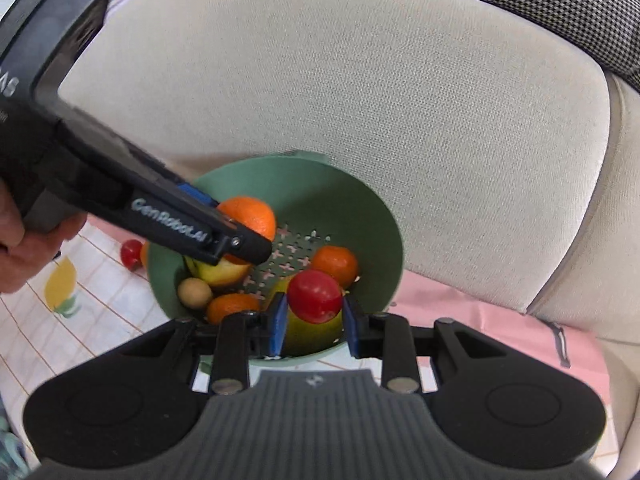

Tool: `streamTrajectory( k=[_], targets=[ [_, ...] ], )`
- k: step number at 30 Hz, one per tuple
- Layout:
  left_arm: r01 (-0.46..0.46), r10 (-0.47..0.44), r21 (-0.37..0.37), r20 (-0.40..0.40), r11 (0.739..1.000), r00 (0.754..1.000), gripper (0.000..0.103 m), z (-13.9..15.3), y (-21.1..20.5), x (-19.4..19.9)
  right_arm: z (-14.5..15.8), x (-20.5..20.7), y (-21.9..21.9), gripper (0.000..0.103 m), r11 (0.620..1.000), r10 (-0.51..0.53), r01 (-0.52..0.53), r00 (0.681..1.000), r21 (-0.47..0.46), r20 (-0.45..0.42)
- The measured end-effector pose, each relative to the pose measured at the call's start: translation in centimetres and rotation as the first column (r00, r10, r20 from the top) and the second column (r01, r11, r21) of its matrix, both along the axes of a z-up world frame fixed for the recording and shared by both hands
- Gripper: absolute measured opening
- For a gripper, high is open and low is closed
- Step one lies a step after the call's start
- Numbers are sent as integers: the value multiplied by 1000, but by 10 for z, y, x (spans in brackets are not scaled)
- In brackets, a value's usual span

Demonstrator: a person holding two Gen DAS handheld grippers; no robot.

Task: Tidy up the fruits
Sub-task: 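Carry the mandarin and cherry tomato over the green colander and lower them inside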

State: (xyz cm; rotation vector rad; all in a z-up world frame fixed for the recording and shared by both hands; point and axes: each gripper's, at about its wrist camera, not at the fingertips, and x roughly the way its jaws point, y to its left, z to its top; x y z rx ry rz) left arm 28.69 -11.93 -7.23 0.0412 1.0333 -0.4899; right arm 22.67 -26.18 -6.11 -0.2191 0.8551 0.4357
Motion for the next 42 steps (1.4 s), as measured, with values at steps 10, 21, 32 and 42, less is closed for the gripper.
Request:
streamTrajectory(
  k=[10,21,32,42],
  targets=[
    [1,3,58,-63,998,998,51,-26,-14,34,-9,25,-1,26,999,8,-7,1000,-35,3],
    [11,-2,91,-95,996,995,52,-42,-17,44,-21,43,0,26,999,12,-13,1000,-52,-24],
    [-19,20,18,-66,1000,998,65,-23,3,36,-27,53,6,26,998,-9,6,999,-61,-51],
    [-83,83,6,-4,997,997,65,10,30,12,-28,64,12,26,996,-59,54,995,-71,-75]
  ],
)
